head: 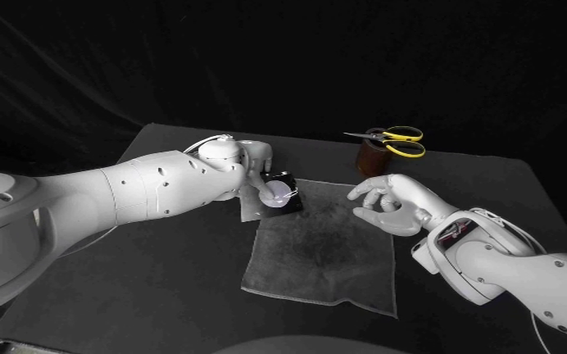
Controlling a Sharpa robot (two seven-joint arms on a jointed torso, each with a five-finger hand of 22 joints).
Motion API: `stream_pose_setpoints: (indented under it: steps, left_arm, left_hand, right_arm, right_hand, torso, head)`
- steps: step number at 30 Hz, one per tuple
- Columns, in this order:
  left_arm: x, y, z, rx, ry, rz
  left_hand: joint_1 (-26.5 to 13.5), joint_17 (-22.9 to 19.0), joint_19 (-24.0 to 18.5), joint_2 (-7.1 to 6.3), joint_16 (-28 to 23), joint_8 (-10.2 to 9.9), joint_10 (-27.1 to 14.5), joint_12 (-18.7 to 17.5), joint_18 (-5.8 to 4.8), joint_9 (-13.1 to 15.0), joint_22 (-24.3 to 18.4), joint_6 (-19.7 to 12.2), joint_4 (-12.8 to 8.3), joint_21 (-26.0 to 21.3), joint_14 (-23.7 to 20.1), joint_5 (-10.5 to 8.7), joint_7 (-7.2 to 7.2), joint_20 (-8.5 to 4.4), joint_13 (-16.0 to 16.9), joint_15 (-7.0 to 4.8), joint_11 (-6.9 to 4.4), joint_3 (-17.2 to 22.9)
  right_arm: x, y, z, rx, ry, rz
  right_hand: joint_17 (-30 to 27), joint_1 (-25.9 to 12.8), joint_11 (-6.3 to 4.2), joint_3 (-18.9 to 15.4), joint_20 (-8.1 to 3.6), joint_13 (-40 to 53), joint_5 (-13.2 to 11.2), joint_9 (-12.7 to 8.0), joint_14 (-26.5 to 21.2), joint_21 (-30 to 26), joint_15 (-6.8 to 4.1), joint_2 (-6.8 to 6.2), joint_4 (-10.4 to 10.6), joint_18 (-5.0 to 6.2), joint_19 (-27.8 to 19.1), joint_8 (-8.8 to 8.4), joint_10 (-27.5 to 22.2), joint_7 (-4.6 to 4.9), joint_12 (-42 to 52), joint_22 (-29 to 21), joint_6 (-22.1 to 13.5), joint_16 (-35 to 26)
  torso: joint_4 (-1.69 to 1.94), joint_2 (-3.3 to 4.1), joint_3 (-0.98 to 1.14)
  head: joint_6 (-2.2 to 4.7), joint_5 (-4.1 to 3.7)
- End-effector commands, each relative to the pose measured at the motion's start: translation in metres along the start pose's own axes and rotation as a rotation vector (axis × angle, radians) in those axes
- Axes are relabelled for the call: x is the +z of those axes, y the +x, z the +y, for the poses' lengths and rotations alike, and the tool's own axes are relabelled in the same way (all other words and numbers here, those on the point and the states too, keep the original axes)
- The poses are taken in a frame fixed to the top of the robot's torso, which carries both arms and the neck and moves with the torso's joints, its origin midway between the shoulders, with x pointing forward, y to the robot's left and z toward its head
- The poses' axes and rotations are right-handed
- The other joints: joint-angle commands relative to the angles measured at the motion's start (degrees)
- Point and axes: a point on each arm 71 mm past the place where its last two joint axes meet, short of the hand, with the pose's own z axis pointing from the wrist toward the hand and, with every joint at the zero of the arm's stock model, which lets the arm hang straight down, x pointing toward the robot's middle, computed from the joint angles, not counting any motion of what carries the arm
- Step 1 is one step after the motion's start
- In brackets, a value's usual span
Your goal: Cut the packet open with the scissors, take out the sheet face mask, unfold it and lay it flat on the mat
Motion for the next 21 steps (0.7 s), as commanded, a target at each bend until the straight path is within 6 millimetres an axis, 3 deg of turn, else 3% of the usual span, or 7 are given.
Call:
stream_pose_setpoints:
  steps: [1,8,12,17,21]
  left_arm:
    - [-0.0001,0.0138,0.0018,0.035,-0.012,0.086]
    - [0.0004,0.018,0.0007,0.032,0.002,0.091]
    - [0.0005,0.0208,-0.0012,0.025,0.018,0.084]
    - [0.0004,0.0224,-0.0026,0.012,0.034,0.069]
    - [0.0003,0.0218,-0.0028,-0.004,0.046,0.05]
  left_hand:
    - [1.23,-0.2,0.65,1.83,0.53,0.32,2.06,-0.32,0.61,-0.27,1.04,1.69,-0.16,0.86,0.47,-0.22,2.41,-0.65,-0.58,-1.08,-0.95,2.29]
    - [4.22,3.13,3.62,4.96,2.78,-0.43,8.58,-2.07,-0.24,-1.67,5.53,7.0,-0.48,4.24,4.2,-0.23,0.84,-1.96,-2.51,-2.46,-2.44,6.76]
    - [6.95,6.12,6.12,6.88,4.2,-2.52,14.13,-5.21,-0.88,-3.16,9.07,11.76,-0.49,6.82,7.3,-0.24,-0.47,-2.8,-4.44,-3.59,-3.58,9.14]
    - [8.51,7.19,7.29,7.56,4.69,-6.04,19.3,-10.85,-1.18,-4.99,10.87,16.09,-0.31,8.13,9.01,-0.22,-1.27,-3.47,-6.9,-4.28,-4.32,11.34]
    - [9.58,7.63,7.97,8.23,4.86,-7.19,21.26,-12.98,-1.35,-5.49,11.88,17.8,-0.41,8.8,9.57,-0.23,-1.59,-3.67,-7.0,-4.59,-4.64,12.95]
  right_arm:
    - [0.0004,0.001,0.0012,0.001,-0.009,0.011]
    - [0.0005,0.0012,0.0014,0.002,-0.01,0.012]
    - [0.0005,0.0012,0.0014,0.003,-0.01,0.012]
    - [0.0004,0.0012,0.0013,0.003,-0.009,0.012]
    - [0.0003,0.0011,0.0012,0.003,-0.009,0.011]
  right_hand:
    - [0.1,-0.14,-0.1,0.0,0.09,-0.04,-0.35,0.05,0.78,-0.19,-0.01,-0.27,0.29,1.09,-0.17,-0.35,0.32,0.21,-0.19,0.09,-0.03,-0.15]
    - [0.17,-0.17,-0.12,0.01,0.1,-0.22,-0.31,0.08,0.81,-0.12,-0.02,-0.1,0.41,1.07,-0.08,-0.32,0.44,0.19,-0.2,0.24,0.05,-0.13]
    - [0.18,-0.17,-0.13,0.02,0.1,-0.28,-0.27,0.09,0.82,-0.05,-0.03,-0.04,0.45,1.04,-0.01,-0.3,0.48,0.18,-0.2,0.37,0.09,-0.12]
    - [0.15,-0.16,-0.16,0.03,0.09,-0.41,-0.2,0.12,0.83,0.03,-0.05,0.06,0.52,1.02,0.08,-0.26,0.58,0.15,-0.19,0.52,0.17,-0.15]
    - [0.09,-0.14,-0.18,0.04,0.09,-0.49,-0.13,0.14,0.83,0.09,-0.07,0.12,0.55,1.0,0.15,-0.23,0.65,0.13,-0.18,0.63,0.23,-0.19]
  torso:
    - [-0.01,0.0,-0.01]
    - [-0.04,-0.02,-0.04]
    - [-0.03,0.0,-0.03]
    - [-0.02,0.01,-0.05]
    - [0.0,-0.01,-0.03]
  head:
    - [-0.04,-0.15]
    - [-0.19,-0.24]
    - [-0.33,-0.31]
    - [-0.39,-0.37]
    - [-0.44,-0.39]
